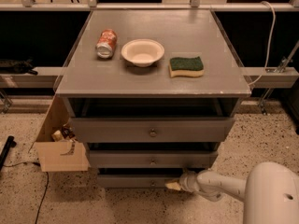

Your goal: Open bottom drawer

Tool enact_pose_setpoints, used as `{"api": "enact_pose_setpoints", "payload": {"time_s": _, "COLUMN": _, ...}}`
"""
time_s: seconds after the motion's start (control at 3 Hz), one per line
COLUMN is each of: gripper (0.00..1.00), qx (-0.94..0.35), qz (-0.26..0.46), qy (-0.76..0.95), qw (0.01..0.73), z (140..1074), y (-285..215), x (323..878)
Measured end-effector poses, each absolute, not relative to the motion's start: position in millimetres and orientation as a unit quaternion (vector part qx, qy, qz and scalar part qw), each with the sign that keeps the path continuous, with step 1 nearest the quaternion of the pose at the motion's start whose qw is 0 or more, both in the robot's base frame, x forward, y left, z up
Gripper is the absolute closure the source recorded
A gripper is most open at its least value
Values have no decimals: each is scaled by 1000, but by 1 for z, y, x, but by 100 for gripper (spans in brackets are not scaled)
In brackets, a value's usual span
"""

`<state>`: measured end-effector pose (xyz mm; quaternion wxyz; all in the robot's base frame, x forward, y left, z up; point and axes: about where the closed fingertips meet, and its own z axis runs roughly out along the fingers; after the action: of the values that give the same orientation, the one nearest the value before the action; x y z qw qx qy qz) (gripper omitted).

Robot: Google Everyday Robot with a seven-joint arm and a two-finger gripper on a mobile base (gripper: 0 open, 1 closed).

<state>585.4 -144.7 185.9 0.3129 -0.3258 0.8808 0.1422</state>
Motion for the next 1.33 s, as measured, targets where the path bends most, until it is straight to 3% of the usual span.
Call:
{"api": "enact_pose_setpoints", "payload": {"time_s": 0.33, "gripper": 55, "qx": -326, "qz": 142, "qy": 881, "qw": 313, "z": 186, "y": -145, "x": 585}}
{"api": "enact_pose_setpoints", "payload": {"time_s": 1.0, "gripper": 99, "qx": -326, "qz": 142, "qy": 881, "qw": 313, "z": 186, "y": -145, "x": 585}}
{"api": "enact_pose_setpoints", "payload": {"time_s": 1.33, "gripper": 100, "qx": -322, "qz": 143, "qy": 883, "qw": 311, "z": 196, "y": -148, "x": 562}}
